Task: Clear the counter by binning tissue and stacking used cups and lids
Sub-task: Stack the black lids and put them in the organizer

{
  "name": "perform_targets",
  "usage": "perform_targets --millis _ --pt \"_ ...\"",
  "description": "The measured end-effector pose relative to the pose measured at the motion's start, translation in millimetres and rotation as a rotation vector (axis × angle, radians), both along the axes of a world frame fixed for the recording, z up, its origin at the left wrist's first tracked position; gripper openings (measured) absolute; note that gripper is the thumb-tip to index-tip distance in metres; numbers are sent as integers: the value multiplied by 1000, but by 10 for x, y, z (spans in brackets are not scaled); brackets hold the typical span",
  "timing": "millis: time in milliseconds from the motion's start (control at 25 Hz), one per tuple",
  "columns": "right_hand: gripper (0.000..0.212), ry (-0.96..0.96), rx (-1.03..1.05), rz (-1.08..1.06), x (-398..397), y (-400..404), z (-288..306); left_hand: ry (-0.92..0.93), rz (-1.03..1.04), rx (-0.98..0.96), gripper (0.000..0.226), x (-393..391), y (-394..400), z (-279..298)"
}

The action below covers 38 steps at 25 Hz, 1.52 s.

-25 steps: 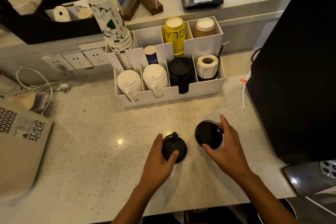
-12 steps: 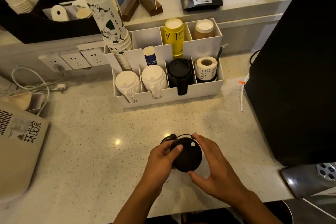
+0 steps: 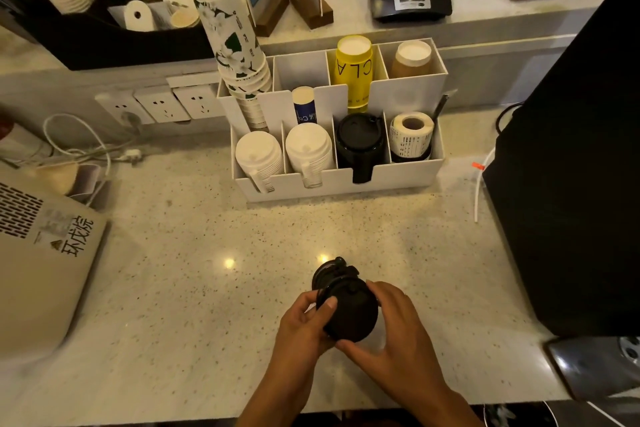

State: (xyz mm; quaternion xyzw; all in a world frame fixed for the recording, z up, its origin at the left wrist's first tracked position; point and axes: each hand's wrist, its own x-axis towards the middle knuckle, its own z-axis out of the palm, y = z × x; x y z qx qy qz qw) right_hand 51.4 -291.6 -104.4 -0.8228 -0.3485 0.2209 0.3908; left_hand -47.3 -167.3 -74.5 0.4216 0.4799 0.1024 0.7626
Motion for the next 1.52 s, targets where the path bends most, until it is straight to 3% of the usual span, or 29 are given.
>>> perform_targets --millis 80,240,360,440,680,1040,1520 --pt "78 -29 -10 16 1 26 -10 31 -23 59 19 -11 5 -23" --pt "83 -122 -59 68 55 101 -9 243 -120 455 18 -48 28 -126" --pt "84 -132 -94 95 79 128 -23 322 -179 592 24 -64 69 -168" --pt "85 -127 -112 104 75 156 -57 335 -188 627 30 -60 109 -204" --pt "85 -125 -145 55 112 301 -132 346 -261 772 18 36 234 -298" --pt "83 -156 -183 44 191 468 -251 432 -370 945 36 127 347 -546" --pt "82 -175 -245 85 211 474 -384 449 -510 1014 44 107 388 -786"
